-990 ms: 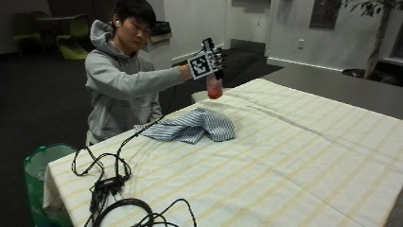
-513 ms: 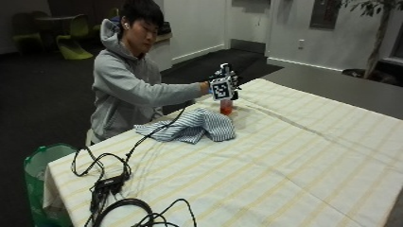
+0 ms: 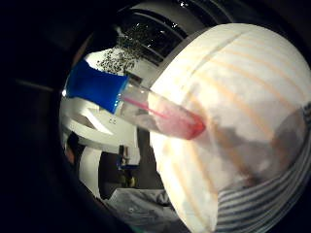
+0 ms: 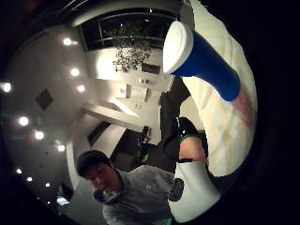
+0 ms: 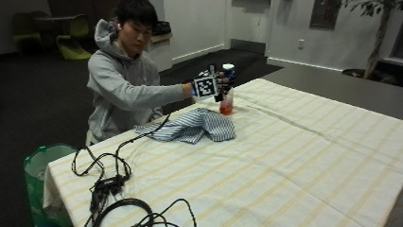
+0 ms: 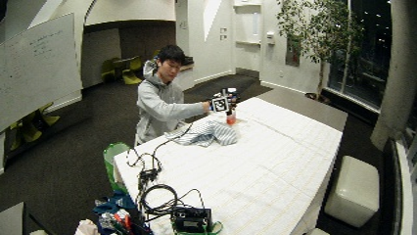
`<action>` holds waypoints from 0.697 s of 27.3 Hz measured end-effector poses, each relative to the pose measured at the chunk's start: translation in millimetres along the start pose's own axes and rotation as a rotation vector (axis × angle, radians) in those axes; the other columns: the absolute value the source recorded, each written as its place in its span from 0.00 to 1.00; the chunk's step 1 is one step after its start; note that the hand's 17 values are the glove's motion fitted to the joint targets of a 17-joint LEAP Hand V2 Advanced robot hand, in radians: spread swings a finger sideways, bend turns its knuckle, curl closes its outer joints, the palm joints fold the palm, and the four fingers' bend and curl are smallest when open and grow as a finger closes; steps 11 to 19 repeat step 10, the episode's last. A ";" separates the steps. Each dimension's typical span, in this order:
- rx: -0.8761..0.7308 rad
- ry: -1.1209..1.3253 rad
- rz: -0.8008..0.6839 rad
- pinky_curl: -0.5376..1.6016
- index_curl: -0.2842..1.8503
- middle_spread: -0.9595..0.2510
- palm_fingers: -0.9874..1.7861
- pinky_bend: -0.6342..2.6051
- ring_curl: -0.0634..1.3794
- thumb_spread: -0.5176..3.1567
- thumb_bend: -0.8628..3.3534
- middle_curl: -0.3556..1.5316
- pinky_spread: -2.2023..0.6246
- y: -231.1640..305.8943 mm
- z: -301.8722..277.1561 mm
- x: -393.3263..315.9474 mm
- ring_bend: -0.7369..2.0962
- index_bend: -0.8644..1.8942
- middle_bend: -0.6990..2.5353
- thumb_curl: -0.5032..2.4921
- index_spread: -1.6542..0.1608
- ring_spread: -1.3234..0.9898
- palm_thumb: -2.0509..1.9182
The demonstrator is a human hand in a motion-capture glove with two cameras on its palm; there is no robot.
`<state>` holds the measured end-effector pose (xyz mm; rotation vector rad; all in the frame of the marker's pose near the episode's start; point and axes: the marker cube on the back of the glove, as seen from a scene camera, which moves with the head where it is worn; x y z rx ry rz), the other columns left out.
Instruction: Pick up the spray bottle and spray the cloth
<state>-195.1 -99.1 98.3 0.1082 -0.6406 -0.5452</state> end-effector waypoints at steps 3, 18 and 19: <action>0.157 -0.026 -0.012 0.45 0.27 0.76 0.44 0.37 0.31 0.29 0.19 0.40 0.79 3.1 -7.2 -7.0 0.41 0.33 0.31 0.38 0.71 0.54 0.75; 0.336 0.006 -0.073 0.44 0.25 0.77 0.45 0.36 0.30 0.32 0.20 0.40 0.81 22.4 -24.8 -24.5 0.42 0.35 0.31 0.37 0.71 0.55 0.75; 0.336 0.006 -0.073 0.44 0.25 0.77 0.45 0.36 0.30 0.32 0.20 0.40 0.81 22.4 -24.8 -24.5 0.42 0.35 0.31 0.37 0.71 0.55 0.75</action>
